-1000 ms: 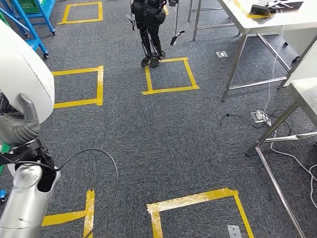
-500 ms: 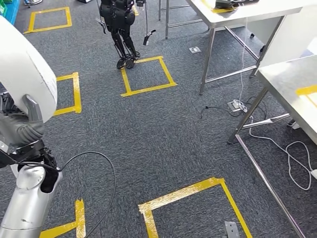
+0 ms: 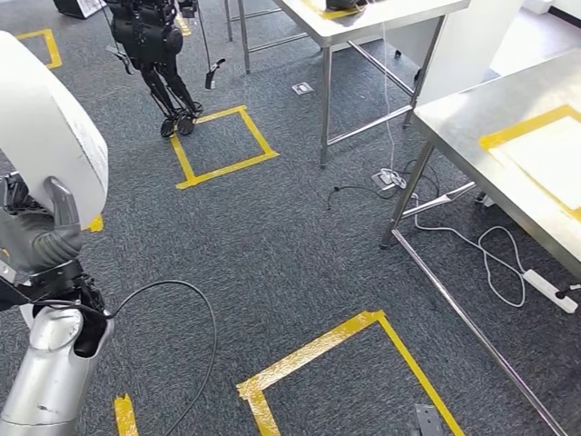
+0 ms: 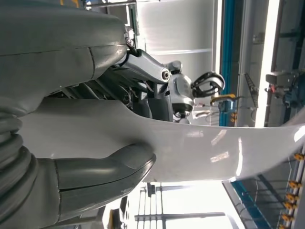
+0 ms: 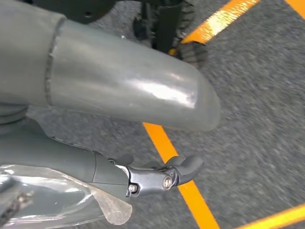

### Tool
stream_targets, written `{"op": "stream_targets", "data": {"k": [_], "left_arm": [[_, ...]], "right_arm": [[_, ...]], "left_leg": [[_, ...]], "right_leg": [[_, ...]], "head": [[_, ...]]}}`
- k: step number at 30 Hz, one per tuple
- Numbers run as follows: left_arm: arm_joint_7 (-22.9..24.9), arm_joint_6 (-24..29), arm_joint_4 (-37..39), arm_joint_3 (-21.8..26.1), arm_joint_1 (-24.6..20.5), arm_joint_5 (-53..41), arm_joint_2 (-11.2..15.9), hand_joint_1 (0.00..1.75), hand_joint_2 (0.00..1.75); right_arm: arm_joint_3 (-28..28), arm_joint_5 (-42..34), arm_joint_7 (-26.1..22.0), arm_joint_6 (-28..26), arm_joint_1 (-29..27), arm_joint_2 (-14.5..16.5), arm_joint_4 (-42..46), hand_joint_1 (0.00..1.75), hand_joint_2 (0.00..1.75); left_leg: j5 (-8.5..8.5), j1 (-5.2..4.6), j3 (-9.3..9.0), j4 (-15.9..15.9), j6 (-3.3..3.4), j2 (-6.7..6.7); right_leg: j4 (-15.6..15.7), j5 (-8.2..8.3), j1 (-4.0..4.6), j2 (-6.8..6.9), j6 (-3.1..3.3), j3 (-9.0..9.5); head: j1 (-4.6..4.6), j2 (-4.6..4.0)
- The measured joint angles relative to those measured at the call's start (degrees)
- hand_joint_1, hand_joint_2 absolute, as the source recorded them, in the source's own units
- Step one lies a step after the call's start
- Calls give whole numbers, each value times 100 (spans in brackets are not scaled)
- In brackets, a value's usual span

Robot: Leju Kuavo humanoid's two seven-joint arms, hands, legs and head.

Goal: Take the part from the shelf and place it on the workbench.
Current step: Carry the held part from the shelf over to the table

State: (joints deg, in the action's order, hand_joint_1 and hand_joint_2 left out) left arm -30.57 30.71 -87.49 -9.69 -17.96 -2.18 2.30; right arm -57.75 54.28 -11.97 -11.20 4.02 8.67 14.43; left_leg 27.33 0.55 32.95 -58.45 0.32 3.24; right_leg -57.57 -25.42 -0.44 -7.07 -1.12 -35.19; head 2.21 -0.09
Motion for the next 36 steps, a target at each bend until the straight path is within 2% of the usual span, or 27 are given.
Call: {"op": "stream_targets", "data": {"k": [1, 3, 5, 6, 7, 8, 9, 11, 13, 14, 16, 18, 20, 21, 22, 23, 24, 25, 26, 27, 28, 29, 31, 32, 34, 35, 36], "left_arm": [[4, -1, 0, -9, -7, 2, -10, 175, 175], [4, -13, -1, -31, -28, 3, -32, 175, 175], [25, -56, -2, -60, -30, 3, -36, 175, 175], [44, -92, -1, -76, -28, 1, -33, 175, 175], [67, -132, -1, -92, -26, -5, -32, 175, 175], [86, -170, 0, -108, -27, -16, -32, 175, 175], [101, -200, 0, -121, -27, -32, -32, 175, 175], [119, -226, -1, -144, -26, -71, -33, 175, 175], [127, -221, -8, -160, -13, -97, -32, 175, 175], [131, -215, -18, -165, 14, -103, -31, 175, 175], [145, -202, -70, -176, 104, -114, -29, 175, 175], [163, -195, -160, -182, 205, -137, -11, 175, 175], [185, -189, -247, -176, 328, -174, 16, 175, 175], [199, -186, -279, -172, 399, -188, 25, 175, 175], [216, -184, -305, -163, 469, -198, 30, 175, 175], [229, -183, -328, -149, 525, -199, 32, 175, 175], [240, -186, -355, -130, 561, -197, 32, 175, 175], [249, -193, -387, -109, 581, -196, 31, 175, 175], [253, -202, -422, -91, 589, -196, 31, 175, 175], [257, -212, -455, -79, 592, -197, 29, 175, 175], [261, -220, -480, -74, 598, -203, 28, 175, 175], [265, -226, -498, -72, 608, -215, 27, 175, 175], [276, -232, -526, -71, 624, -258, 19, 175, 175], [282, -234, -541, -71, 627, -282, 14, 175, 175], [284, -228, -581, -64, 627, -313, 6, 175, 175], [284, -226, -599, -57, 632, -317, 6, 175, 175], [283, -223, -614, -50, 637, -317, 6, 175, 175]], "right_arm": [[0, 2, 20, 1, -22, -6, 0, 0, 0], [0, 10, 44, 4, -44, -18, -2, 0, 0], [2, 52, 49, 19, -28, -25, -4, 0, 0], [5, 78, 46, 32, -17, -26, -4, 0, 0], [9, 98, 42, 46, -11, -28, -4, 0, 0], [13, 104, 33, 63, -9, -32, -4, 0, 0], [16, 102, 20, 79, -9, -39, -4, 0, 0], [20, 97, -28, 107, 2, -62, -3, 0, 0], [25, 112, -85, 121, 30, -79, -1, 0, 0], [29, 130, -99, 127, 42, -82, 0, 0, 0], [50, 181, -86, 133, 44, -83, 0, 0, 0], [76, 211, -44, 131, 27, -84, 0, 0, 0], [85, 196, -26, 121, 9, -84, 0, 0, 0], [85, 182, -34, 116, -3, -83, 0, 0, 0], [85, 164, -52, 115, -20, -83, 0, 0, 0], [85, 144, -77, 115, -42, -83, 0, 0, 0], [84, 125, -108, 115, -61, -83, 0, 0, 0], [84, 108, -138, 115, -76, -83, 0, 0, 0], [83, 97, -170, 115, -87, -83, 0, 0, 0], [83, 87, -201, 116, -90, -83, 0, 0, 0], [83, 79, -227, 118, -93, -83, 0, 0, 0], [83, 65, -249, 121, -101, -83, 0, 0, 0], [80, 22, -276, 129, -137, -83, 1, 0, 0], [77, -1, -285, 132, -162, -83, 3, 0, 0], [66, -33, -277, 133, -196, -82, 19, 0, 0], [62, -34, -250, 133, -203, -81, 30, 0, 0], [58, -33, -212, 133, -206, -81, 43, 0, 0]], "left_leg": [[-14, 1, -3, 17, 31, -55], [-43, 14, -15, 58, 108, -181], [-45, 2, -17, 71, 155, -317], [-40, -7, -16, 70, 162, -387], [-35, -14, -17, 69, 167, -459], [-28, -17, -20, 68, 167, -527], [-21, -18, -25, 67, 164, -588], [2, -25, -47, 65, 139, -703], [26, -47, -63, 56, 96, -799], [33, -56, -72, 58, 70, -842], [57, -55, -101, 60, 8, -907], [203, -36, -61, -110, -59, -740], [550, -19, 212, -743, -98, -471], [727, -18, 407, -1151, -105, -411], [832, -17, 575, -1482, -106, -388], [817, -18, 663, -1624, -100, -382], [679, -17, 642, -1527, -88, -374], [456, -17, 527, -1226, -70, -344], [222, -12, 358, -814, -48, -244], [61, -2, 196, -436, -30, -132], [-21, 0, 83, -175, -17, -34], [-32, -1, 27, -43, -5, 31], [-24, -14, 11, 7, 27, -37], [-40, -9, 2, 36, 58, -95], [-67, 11, -16, 86, 123, -221], [-68, 10, -19, 93, 141, -285], [-63, 8, -18, 93, 153, -349]], "right_leg": [[-5, -6, -7, -2, -31, -29], [-264, -173, 8, 233, -76, -184], [-961, -517, 16, 557, -106, -524], [-1344, -663, 11, 629, -119, -707], [-1597, -728, 8, 658, -127, -831], [-1636, -687, 7, 675, -131, -849], [-1464, -558, 7, 696, -130, -756], [-620, -217, 30, 857, -106, -296], [-33, -73, 67, 999, -57, 43], [20, -95, 86, 1004, -28, 77], [24, -78, 74, 892, 31, 85], [49, -64, 41, 790, 89, 109], [59, -62, 24, 683, 128, 129], [56, -64, 26, 623, 140, 131], [52, -67, 29, 555, 145, 133], [45, -68, 31, 481, 146, 134], [37, -69, 32, 405, 145, 137], [26, -71, 32, 329, 142, 141], [15, -75, 27, 258, 136, 141], [-5, -82, 31, 191, 122, 131], [-19, -83, 28, 133, 101, 111], [-26, -81, 19, 82, 72, 87], [-15, -64, -3, -7, 0, 39], [-34, -84, -6, 42, -33, 7], [-344, -284, 7, 328, -87, -172], [-679, -462, 6, 503, -107, -334], [-1090, -649, 0, 606, -129, -530]], "head": [[-3, 0], [23, 0], [51, 0], [55, 0], [54, 0], [56, 0], [55, 0], [55, 0], [51, 0], [49, 0], [49, 0], [35, 0], [14, 0], [9, 0], [8, 0], [9, 0], [9, 0], [10, 0], [10, 0], [12, 0], [13, 0], [14, 0], [15, 0], [16, 0], [32, 0], [37, 0], [44, 0]]}}
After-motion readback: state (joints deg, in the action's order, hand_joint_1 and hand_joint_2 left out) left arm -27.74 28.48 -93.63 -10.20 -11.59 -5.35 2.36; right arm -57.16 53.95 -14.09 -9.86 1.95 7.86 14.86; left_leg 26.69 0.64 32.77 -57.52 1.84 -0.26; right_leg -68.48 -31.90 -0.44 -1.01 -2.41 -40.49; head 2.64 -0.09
